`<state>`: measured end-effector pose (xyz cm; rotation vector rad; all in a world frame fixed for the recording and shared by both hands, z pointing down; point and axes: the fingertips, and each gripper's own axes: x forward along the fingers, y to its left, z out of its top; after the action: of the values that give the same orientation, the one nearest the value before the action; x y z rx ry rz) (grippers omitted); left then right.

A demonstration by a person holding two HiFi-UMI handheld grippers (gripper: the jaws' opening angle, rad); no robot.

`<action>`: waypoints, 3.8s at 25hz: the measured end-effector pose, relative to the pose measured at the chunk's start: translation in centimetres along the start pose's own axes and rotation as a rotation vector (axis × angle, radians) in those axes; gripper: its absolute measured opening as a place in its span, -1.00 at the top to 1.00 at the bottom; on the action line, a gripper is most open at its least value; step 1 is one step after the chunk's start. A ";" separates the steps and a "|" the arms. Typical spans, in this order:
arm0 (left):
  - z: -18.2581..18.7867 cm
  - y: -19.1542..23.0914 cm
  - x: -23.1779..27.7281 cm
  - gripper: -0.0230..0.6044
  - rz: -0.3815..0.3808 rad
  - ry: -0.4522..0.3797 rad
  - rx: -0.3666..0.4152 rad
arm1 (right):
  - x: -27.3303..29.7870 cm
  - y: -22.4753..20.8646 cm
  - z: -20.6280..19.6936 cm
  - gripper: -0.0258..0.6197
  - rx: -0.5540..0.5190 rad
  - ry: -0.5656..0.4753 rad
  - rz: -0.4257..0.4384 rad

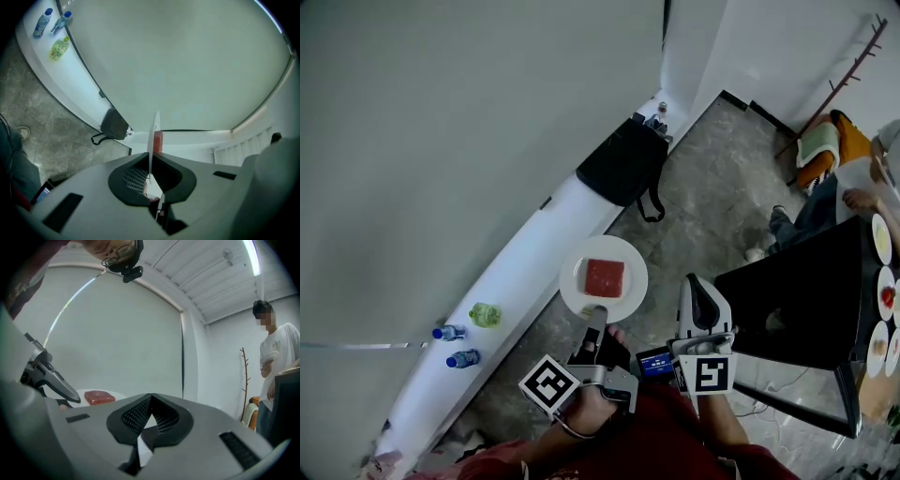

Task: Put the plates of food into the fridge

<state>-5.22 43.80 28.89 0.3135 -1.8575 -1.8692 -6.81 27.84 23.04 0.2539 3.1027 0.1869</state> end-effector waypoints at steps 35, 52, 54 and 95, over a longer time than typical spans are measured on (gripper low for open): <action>-10.4 -4.3 23.5 0.87 0.019 0.378 0.127 | 6.4 -21.6 -4.2 0.89 0.068 0.022 -0.391; -25.4 -5.0 30.1 0.87 0.034 0.760 0.170 | -1.8 -33.6 -5.8 0.89 0.074 0.050 -0.784; -26.6 -4.9 30.1 0.87 0.040 0.809 0.171 | -3.0 -34.0 -5.7 0.89 0.068 0.049 -0.832; -34.3 -0.9 27.7 0.87 0.117 1.821 0.340 | -13.1 -22.8 -3.8 0.89 0.021 0.212 -1.859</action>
<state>-12.49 0.39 31.02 1.3536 -0.7215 -0.4633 2.36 2.90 24.18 -2.4206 2.1139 0.0799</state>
